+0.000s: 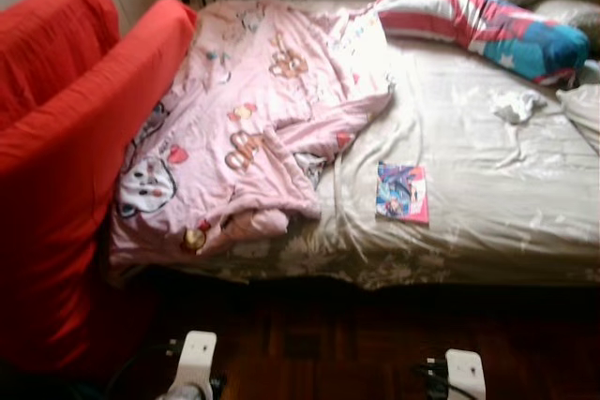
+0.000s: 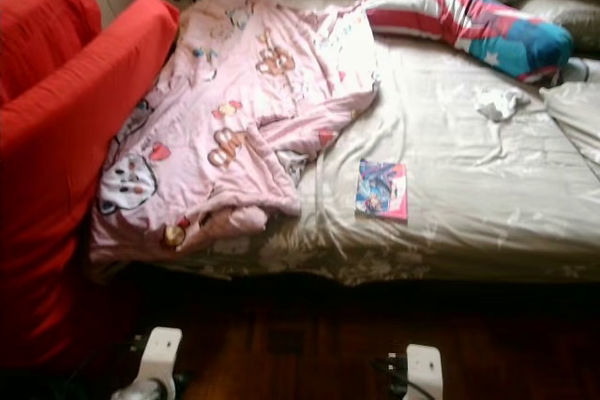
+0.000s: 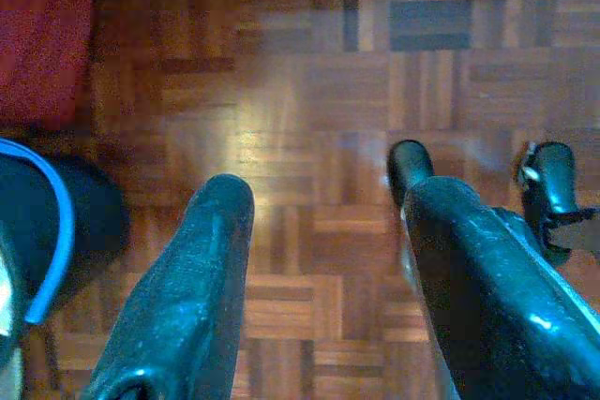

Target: Clean up the room

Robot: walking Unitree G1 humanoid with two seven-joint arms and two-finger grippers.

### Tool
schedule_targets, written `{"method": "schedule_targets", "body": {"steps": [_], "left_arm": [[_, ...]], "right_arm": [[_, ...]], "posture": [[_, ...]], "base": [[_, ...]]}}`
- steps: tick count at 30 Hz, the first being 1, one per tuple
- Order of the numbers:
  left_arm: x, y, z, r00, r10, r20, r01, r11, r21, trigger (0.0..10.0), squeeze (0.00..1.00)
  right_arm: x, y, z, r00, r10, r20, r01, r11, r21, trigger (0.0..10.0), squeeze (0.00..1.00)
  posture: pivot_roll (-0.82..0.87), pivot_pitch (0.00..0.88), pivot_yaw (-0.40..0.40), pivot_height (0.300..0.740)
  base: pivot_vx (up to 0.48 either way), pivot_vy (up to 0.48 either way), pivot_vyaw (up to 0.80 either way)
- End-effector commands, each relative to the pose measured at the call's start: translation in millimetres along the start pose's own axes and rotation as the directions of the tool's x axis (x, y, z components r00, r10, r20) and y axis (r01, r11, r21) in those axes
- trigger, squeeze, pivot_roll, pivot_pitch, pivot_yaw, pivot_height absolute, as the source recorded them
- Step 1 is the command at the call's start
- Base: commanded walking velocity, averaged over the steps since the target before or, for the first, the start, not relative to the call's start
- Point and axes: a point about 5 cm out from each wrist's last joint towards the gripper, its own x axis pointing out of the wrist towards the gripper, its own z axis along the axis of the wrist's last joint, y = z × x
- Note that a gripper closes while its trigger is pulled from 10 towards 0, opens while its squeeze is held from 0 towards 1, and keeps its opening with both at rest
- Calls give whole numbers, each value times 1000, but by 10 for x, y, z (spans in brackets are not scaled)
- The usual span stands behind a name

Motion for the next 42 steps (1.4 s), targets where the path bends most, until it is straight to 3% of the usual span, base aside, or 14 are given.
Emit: {"method": "schedule_targets", "body": {"steps": [1, 8, 21, 33, 42], "left_arm": [[-6, 17, -46, 1000, 5, -11, -5, 1000, -7, 10000, 0], [-8, 43, -45, 1000, 14, -10, -14, 1000, 8, 10000, 0], [2, -43, -3, 1000, 3, -3, -3, 1000, -12, 10000, 0], [1, -209, -5, 1000, -18, 2, 18, 999, -50, 10000, 0], [-13, -164, -89, 1000, -18, -9, 17, 999, -46, 10000, 0]], "right_arm": [[-19, -17, -80, 1000, -3, -21, 2, 1000, -9, 10000, 0], [-18, 4, -81, 1000, 4, -24, -4, 1000, -17, 10000, 0], [-52, -254, -153, 999, -22, -33, 21, 999, -33, 10000, 0], [-14, -203, -33, 1000, -11, -19, 9, 995, -102, 10000, 0], [-23, -223, -57, 1000, -4, -21, 2, 995, -104, 10000, 0]], "posture": [[-113, 153, 4, 740], [-114, 161, 14, 740], [-129, 157, -21, 740], [-124, 157, -74, 740], [-112, 172, -66, 740]], "base": [[0, 0, 0], [0, -274, 0], [0, -82, 0], [0, 0, 0], [0, 0, 0]]}}
